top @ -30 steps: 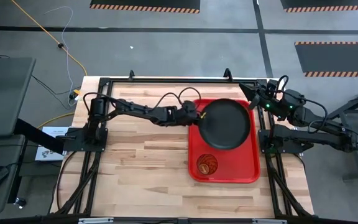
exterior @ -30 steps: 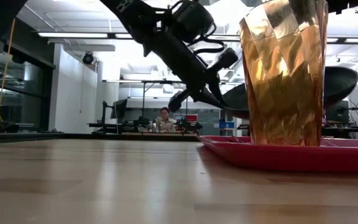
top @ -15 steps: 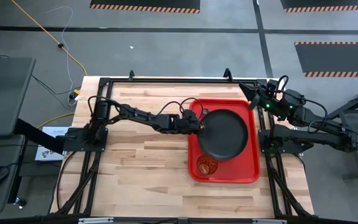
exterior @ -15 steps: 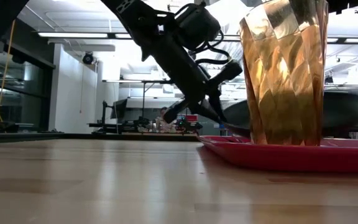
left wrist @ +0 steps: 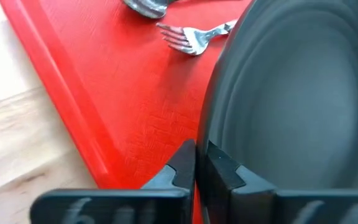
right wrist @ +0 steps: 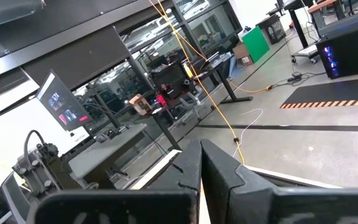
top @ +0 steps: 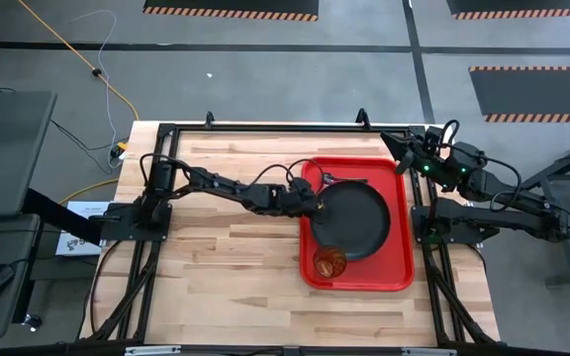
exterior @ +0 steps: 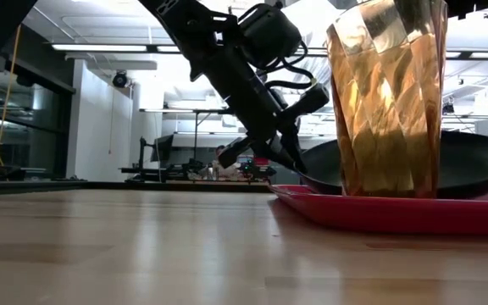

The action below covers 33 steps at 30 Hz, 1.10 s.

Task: Pick and place plate/cup/fork/spoon on tray
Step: Put the black plate on the red serving tray to the bottom of the red fork

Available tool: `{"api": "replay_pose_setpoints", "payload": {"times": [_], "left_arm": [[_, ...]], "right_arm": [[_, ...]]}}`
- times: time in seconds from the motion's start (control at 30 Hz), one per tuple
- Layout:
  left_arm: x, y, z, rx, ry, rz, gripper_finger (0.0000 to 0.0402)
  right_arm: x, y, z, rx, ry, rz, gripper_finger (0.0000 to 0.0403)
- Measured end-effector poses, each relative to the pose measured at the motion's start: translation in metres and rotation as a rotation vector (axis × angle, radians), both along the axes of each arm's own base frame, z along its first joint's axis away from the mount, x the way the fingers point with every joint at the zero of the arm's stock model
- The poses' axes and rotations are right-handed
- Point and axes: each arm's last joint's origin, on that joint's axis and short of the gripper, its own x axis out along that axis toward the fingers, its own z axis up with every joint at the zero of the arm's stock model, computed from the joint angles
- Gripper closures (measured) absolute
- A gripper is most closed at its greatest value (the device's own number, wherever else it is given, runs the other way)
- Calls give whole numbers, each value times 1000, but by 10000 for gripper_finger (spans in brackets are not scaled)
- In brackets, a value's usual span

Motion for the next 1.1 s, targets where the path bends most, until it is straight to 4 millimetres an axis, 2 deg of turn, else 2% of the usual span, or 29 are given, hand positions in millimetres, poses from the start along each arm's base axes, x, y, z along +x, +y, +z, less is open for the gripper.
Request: {"api": "replay_pose_setpoints", "payload": {"times": [0.23, 0.77, 1.1], "left_arm": [[0, -2, 0, 23, 12, -52, 383], [0, 2, 0, 29, 13, -39, 376], [2, 13, 3, 30, -27, -15, 323]], "right_arm": [[0, 0, 0, 0, 1, 0, 403], [0, 0, 0, -1, 2, 0, 403], [0, 0, 0, -1, 2, 0, 403]]}}
